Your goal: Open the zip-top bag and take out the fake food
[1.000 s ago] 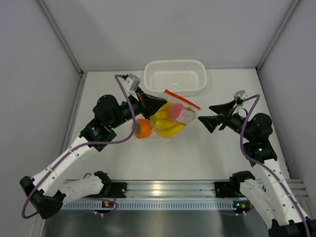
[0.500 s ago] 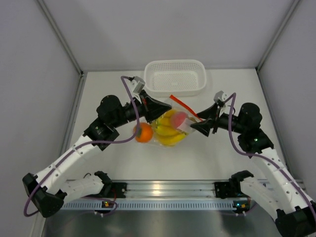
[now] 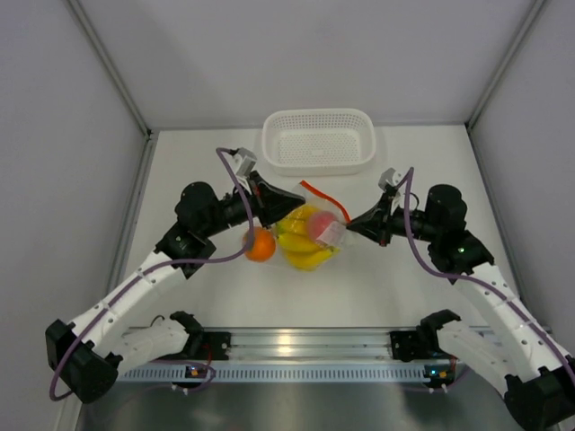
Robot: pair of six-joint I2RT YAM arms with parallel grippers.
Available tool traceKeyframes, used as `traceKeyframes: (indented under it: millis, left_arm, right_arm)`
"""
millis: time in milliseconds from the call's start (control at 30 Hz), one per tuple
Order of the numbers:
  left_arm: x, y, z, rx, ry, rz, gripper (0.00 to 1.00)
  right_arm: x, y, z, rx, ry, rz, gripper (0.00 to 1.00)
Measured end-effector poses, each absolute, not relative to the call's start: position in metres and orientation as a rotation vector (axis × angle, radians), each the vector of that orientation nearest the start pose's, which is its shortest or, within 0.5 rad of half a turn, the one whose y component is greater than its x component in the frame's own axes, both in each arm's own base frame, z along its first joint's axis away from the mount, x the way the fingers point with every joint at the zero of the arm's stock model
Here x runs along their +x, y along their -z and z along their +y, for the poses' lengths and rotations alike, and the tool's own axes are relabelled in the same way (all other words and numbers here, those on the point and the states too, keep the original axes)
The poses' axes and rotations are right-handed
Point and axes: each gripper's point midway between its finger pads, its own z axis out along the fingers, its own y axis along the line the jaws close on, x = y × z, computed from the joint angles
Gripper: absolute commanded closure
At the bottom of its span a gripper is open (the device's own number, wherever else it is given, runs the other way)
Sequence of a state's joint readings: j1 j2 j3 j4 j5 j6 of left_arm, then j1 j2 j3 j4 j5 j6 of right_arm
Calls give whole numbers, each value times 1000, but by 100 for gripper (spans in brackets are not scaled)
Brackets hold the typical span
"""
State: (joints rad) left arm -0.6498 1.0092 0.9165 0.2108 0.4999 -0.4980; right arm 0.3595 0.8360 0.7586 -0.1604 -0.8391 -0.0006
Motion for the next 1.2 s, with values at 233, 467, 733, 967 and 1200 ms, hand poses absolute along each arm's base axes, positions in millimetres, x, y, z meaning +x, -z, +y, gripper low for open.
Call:
traceKeyframes:
  millis: [233, 467, 733, 967, 1200]
  left_arm:
    - [231, -322, -269, 486, 1210, 1557, 100]
    - [235, -264, -260, 432, 1185, 1678, 97]
    - [220, -232, -246, 377, 1178, 1735, 31]
    - [224, -248, -214, 248, 1008, 1748, 1]
    - [234, -327, -195, 260, 848, 1666, 1]
  right_arm:
    - [219, -266, 221, -872, -816, 1707, 100]
    - [217, -226, 246, -976, -535, 1872, 100]
    - [214, -190, 253, -1035, -287, 1954, 100]
    - [225, -199, 253, -974, -234, 1950, 100]
    - [226, -217, 263, -963, -250, 1921, 100]
